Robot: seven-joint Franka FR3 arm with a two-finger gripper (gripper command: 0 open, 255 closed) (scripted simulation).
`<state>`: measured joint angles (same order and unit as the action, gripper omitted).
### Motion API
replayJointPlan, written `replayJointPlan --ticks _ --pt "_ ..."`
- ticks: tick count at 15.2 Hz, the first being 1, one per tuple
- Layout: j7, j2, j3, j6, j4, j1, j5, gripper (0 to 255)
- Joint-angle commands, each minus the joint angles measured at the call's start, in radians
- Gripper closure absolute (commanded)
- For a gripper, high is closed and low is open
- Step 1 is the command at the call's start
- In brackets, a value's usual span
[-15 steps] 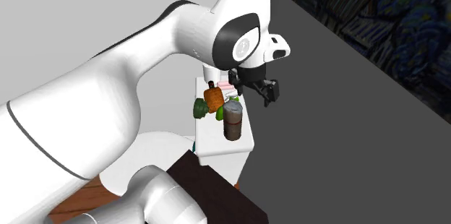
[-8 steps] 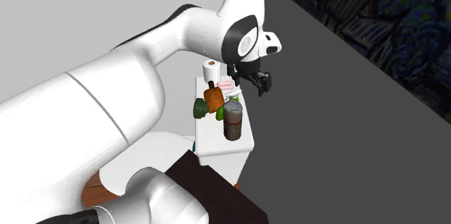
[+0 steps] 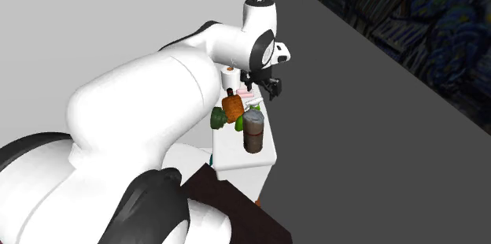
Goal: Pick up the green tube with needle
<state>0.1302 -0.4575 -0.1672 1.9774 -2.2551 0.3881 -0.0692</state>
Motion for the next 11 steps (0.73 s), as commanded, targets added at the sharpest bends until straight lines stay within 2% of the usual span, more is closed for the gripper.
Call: replayJointPlan --ticks 1,3,7,9,11 --pt "-0.311 0.115 -0.055 0.023 0.038 0.078 0.002 0" --pt "-0.337 0.170 -0.082 0.052 0.057 0.133 0.016 0" --pt "-0.392 0.279 -0.180 0.102 0.101 0.287 0.047 0" --pt "-0.432 0.337 -0.194 0.124 0.126 0.325 0.079 0" --pt "-0.476 0.396 -0.168 0.142 0.153 0.323 0.117 0"
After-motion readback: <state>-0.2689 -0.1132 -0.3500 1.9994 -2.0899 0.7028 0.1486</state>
